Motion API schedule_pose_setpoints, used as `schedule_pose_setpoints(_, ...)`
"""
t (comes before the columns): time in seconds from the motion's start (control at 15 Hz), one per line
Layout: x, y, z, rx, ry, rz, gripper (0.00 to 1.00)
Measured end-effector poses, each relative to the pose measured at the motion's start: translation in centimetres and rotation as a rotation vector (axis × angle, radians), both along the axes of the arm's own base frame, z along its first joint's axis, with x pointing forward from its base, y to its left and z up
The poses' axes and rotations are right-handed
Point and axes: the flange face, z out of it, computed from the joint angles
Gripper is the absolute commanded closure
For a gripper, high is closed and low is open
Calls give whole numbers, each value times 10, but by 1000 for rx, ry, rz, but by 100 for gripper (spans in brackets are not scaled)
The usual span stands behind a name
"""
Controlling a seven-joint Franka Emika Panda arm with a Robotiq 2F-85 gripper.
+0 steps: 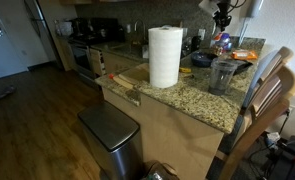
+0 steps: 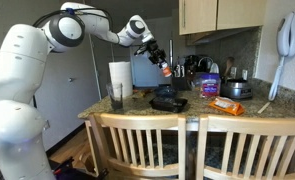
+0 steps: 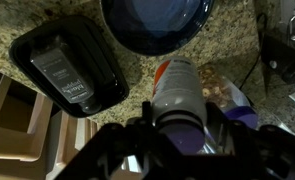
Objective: Put the white bottle in the bowl, remove the white bottle from the bowl and put it on the countertop
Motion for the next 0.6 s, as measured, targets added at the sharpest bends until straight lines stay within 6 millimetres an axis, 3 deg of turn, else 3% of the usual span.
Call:
schedule_pose_setpoints(0.27, 29, -15, -37, 25, 35, 47, 69)
schedule_pose_setpoints(0.6, 51, 8, -65, 67, 64, 176, 69)
